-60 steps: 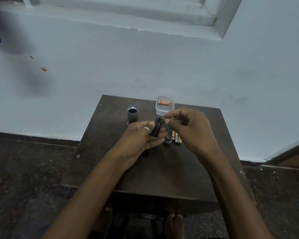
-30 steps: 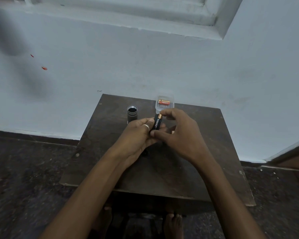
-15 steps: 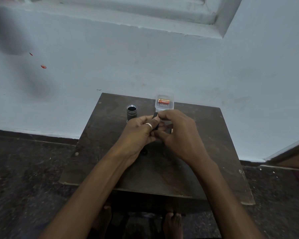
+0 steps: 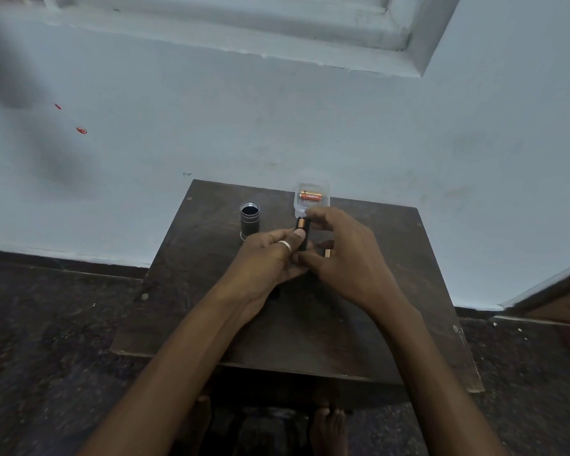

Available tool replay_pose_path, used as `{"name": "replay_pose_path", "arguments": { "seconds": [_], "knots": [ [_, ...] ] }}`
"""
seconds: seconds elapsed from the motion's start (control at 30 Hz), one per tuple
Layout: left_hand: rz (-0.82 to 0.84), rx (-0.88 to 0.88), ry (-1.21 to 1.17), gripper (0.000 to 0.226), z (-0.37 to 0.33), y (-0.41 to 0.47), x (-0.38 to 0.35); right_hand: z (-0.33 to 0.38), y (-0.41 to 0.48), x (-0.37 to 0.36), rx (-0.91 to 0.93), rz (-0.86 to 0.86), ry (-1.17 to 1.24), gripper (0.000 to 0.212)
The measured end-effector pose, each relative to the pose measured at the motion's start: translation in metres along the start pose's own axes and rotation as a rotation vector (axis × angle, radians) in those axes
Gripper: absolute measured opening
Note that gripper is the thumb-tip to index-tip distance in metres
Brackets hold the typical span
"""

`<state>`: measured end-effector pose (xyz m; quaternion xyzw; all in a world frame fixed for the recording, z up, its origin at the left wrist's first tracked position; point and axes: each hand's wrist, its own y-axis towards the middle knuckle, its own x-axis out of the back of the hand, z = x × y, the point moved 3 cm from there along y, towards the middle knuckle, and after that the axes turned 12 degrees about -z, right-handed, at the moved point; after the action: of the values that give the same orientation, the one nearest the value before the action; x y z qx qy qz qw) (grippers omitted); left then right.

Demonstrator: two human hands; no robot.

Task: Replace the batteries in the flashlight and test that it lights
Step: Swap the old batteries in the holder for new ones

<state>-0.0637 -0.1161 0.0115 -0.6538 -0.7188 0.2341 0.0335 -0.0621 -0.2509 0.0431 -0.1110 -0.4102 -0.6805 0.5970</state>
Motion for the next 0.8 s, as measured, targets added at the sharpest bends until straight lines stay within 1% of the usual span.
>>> {"name": "replay_pose_path", "arguments": {
  "seconds": [0.07,0.13,0.2,0.27,0.4,0.57,0.67,0.8],
  "knots": [
    [-0.007,0.037,-0.042,0.023,0.001,0.001,0.000,-0.003,0.006,0.006,-0.068,0.011,0.039,0.056],
    [-0.031,0.079,-0.084,0.025,0.001,0.002,0.001,-0.006,0.019,0.013,-0.109,-0.044,0.043,0.043],
    [-0.045,0.118,-0.109,0.024,0.002,0.001,0.001,-0.012,0.038,0.014,-0.091,-0.080,-0.074,0.029],
    [-0.040,0.136,-0.104,0.025,0.003,0.001,0.001,-0.021,0.063,0.005,-0.061,-0.075,-0.193,0.023],
    [-0.026,0.157,-0.099,0.026,0.003,0.001,0.003,-0.041,0.111,-0.025,-0.042,0.061,-0.394,0.029],
    [0.006,0.163,-0.104,0.027,0.003,0.000,0.003,-0.050,0.131,-0.055,0.037,0.238,-0.643,0.016],
    [0.028,0.168,-0.114,0.027,0.002,0.001,0.004,-0.049,0.135,-0.060,0.043,0.276,-0.701,0.016],
    [0.043,0.165,-0.130,0.027,0.002,0.001,0.004,-0.047,0.138,-0.062,0.051,0.337,-0.721,0.019]
  ]
}}
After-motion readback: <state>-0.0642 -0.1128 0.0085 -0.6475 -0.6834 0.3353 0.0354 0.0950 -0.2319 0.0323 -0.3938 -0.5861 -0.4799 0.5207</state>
